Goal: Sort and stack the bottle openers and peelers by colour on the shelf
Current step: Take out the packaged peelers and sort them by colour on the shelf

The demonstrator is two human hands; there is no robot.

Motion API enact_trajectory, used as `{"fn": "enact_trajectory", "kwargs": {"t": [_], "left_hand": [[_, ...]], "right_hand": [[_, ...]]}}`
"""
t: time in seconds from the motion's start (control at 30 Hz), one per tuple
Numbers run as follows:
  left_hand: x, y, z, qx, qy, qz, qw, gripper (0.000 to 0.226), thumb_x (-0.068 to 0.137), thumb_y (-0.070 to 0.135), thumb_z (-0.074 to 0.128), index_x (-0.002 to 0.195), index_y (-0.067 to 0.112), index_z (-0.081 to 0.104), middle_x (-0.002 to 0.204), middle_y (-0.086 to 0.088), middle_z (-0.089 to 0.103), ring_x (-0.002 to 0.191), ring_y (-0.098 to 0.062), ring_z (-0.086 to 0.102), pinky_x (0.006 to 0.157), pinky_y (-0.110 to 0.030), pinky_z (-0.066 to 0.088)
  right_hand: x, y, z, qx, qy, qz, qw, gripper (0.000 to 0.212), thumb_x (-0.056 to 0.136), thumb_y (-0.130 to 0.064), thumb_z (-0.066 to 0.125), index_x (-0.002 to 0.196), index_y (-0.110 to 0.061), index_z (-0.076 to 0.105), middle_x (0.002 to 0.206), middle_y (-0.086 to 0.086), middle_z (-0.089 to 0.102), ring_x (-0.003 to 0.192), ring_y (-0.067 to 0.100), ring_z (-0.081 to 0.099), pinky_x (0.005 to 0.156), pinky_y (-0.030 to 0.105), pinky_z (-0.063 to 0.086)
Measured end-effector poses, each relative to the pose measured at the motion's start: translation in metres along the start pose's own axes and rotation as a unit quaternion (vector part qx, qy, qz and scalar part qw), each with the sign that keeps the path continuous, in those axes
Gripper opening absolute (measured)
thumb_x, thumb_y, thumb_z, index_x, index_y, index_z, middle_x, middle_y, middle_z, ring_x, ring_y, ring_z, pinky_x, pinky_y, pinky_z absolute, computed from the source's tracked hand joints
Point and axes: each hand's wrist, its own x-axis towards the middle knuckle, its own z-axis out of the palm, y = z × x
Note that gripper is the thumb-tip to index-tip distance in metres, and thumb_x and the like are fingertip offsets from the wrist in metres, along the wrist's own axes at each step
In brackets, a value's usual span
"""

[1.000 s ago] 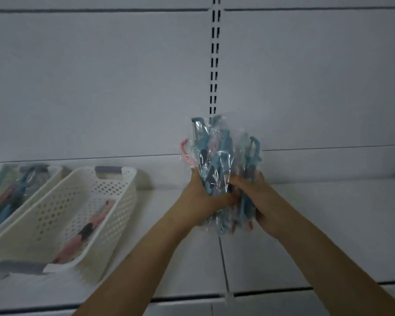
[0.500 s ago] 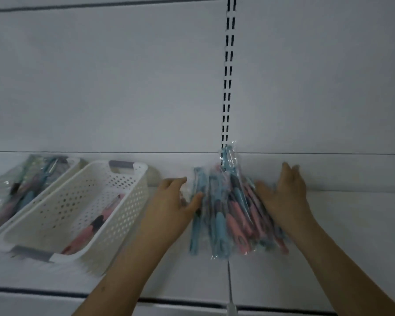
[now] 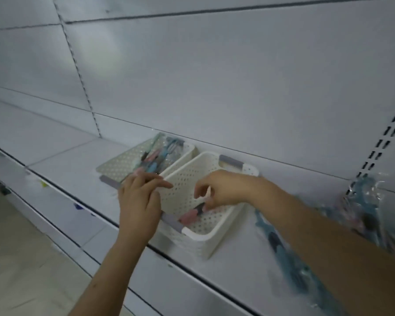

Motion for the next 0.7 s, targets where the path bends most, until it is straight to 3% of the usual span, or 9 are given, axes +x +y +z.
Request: {"fn": "enact_trajectory", "kwargs": {"t": [0.1,0.27,0.33,0.43,0.53,0.6,0.63,0.7], "left_hand": [[0.000,0.001,0.006,0.001,0.024,-0.009,1.000,0.048,0.084,0.020,0.029,0.087,0.027,0.076,0.109,0.009,0.062,0.111,-0.014,0.048,0.096,-0.031,0.026],[0.001,-0.004,0.011,-0.015,0.049,-0.012,0.999,0.048,0.084,0.019,0.029,0.086,0.028,0.076,0.108,0.011,0.061,0.110,-0.009,0.044,0.098,-0.024,0.020],[0.002,-0.002,0.013,-0.012,0.059,-0.014,0.998,0.048,0.084,0.021,0.028,0.087,0.028,0.076,0.106,0.011,0.060,0.108,-0.011,0.044,0.096,-0.023,0.019],[0.003,0.002,0.013,-0.006,0.059,-0.020,0.998,0.050,0.083,0.024,0.025,0.088,0.027,0.075,0.106,0.009,0.059,0.108,-0.013,0.042,0.094,-0.027,0.019],[0.006,0.003,0.011,0.003,0.040,-0.028,0.999,0.049,0.082,0.029,0.026,0.093,0.025,0.074,0.111,0.005,0.061,0.112,-0.018,0.043,0.098,-0.037,0.024],[0.009,0.012,0.003,-0.004,0.040,-0.025,0.999,0.041,0.081,0.029,0.035,0.096,0.023,0.073,0.114,0.001,0.062,0.115,-0.024,0.045,0.101,-0.045,0.029],[0.010,0.023,-0.002,-0.029,0.051,-0.018,0.998,0.037,0.080,0.026,0.040,0.097,0.021,0.073,0.113,-0.001,0.061,0.114,-0.024,0.045,0.099,-0.045,0.035],[0.007,0.055,-0.014,-0.115,0.090,0.018,0.989,0.030,0.081,0.016,0.045,0.096,0.014,0.071,0.109,-0.002,0.060,0.108,-0.018,0.048,0.089,-0.026,0.043]], "right_hand": [[0.033,-0.009,0.020,-0.111,-0.088,0.002,0.990,0.035,0.078,-0.026,0.080,0.105,-0.020,0.059,0.106,-0.002,0.055,0.094,0.020,0.055,0.074,0.032,0.047],[0.043,-0.003,0.024,-0.115,-0.072,-0.025,0.990,0.028,0.076,-0.022,0.080,0.084,-0.026,0.053,0.090,-0.007,0.055,0.086,0.019,0.055,0.071,0.036,0.048],[0.037,0.000,0.012,-0.099,-0.020,-0.028,0.995,0.028,0.076,-0.019,0.078,0.082,-0.027,0.052,0.090,-0.008,0.058,0.082,0.018,0.057,0.070,0.038,0.050],[0.011,-0.007,-0.024,-0.058,0.128,-0.040,0.989,0.023,0.081,-0.020,0.074,0.085,-0.027,0.052,0.093,-0.011,0.057,0.082,0.011,0.057,0.073,0.038,0.051],[-0.039,-0.005,-0.057,-0.029,0.291,-0.047,0.955,0.017,0.087,-0.020,0.068,0.094,-0.028,0.055,0.099,-0.012,0.054,0.081,0.007,0.055,0.072,0.027,0.048],[-0.076,0.008,-0.059,-0.016,0.354,-0.035,0.934,0.016,0.089,-0.017,0.065,0.100,-0.025,0.056,0.101,-0.011,0.054,0.079,0.008,0.056,0.070,0.021,0.046],[-0.094,0.017,-0.054,-0.015,0.372,-0.026,0.928,0.017,0.090,-0.014,0.063,0.102,-0.024,0.056,0.102,-0.011,0.054,0.080,0.009,0.056,0.070,0.018,0.045],[-0.125,0.041,-0.034,-0.014,0.387,-0.004,0.922,0.020,0.091,-0.007,0.059,0.105,-0.021,0.058,0.105,-0.008,0.054,0.087,0.010,0.057,0.075,0.019,0.045]]}}
